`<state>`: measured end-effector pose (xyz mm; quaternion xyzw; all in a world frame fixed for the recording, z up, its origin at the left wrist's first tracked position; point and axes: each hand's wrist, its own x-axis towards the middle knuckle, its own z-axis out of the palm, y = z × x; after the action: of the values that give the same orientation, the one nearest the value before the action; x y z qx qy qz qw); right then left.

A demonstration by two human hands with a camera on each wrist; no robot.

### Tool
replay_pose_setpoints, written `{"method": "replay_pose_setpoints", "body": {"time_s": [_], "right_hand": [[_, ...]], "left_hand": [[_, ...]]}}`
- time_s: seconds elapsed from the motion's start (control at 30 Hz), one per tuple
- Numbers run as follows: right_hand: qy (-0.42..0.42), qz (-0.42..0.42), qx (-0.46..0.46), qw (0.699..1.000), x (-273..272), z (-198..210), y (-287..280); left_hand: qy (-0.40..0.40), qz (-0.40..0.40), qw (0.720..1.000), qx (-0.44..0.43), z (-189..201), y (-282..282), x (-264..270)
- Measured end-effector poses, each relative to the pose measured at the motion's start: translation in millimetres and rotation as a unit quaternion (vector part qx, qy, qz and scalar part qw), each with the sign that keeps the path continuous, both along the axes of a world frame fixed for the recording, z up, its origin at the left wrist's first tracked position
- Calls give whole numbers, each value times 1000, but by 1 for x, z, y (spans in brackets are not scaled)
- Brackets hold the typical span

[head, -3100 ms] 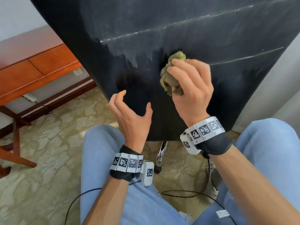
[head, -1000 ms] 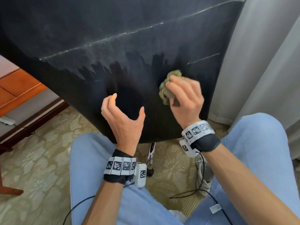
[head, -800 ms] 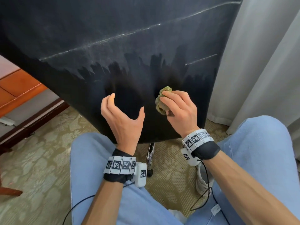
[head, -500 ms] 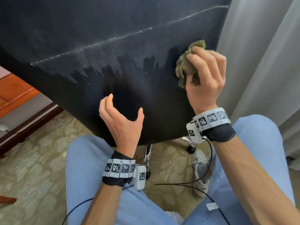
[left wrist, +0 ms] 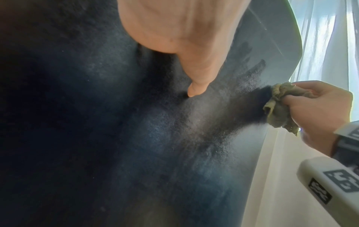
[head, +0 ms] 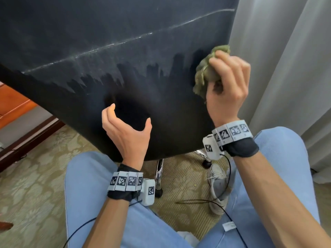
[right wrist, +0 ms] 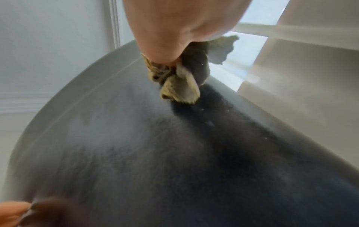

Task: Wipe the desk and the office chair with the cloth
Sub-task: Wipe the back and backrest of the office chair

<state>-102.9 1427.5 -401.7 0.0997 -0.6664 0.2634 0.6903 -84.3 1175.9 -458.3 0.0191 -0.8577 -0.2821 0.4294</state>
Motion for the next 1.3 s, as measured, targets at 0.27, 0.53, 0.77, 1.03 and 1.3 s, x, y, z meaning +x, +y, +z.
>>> {"method": "replay_pose_setpoints", "body": {"time_s": [0.27, 0.53, 0.77, 1.03, 1.3], "right_hand": [[-105, 27, -98, 989, -5, -71, -18], [-66, 22, -135, 988, 2, -30, -1], [-55, 31, -190, 980, -19, 11, -1], [-123, 42, -189, 973, -5, -30, -29], [-60, 173, -97, 978, 26, 38, -96]], "left_hand": [[-9, -13, 1000, -18, -3, -3, 3], [-3, -21, 998, -57, 0, 2, 10], [-4, -28, 996, -84, -4, 2, 10], [-15, -57, 993, -101, 7, -6, 17], [78, 3, 996, -31, 59, -50, 39]]}}
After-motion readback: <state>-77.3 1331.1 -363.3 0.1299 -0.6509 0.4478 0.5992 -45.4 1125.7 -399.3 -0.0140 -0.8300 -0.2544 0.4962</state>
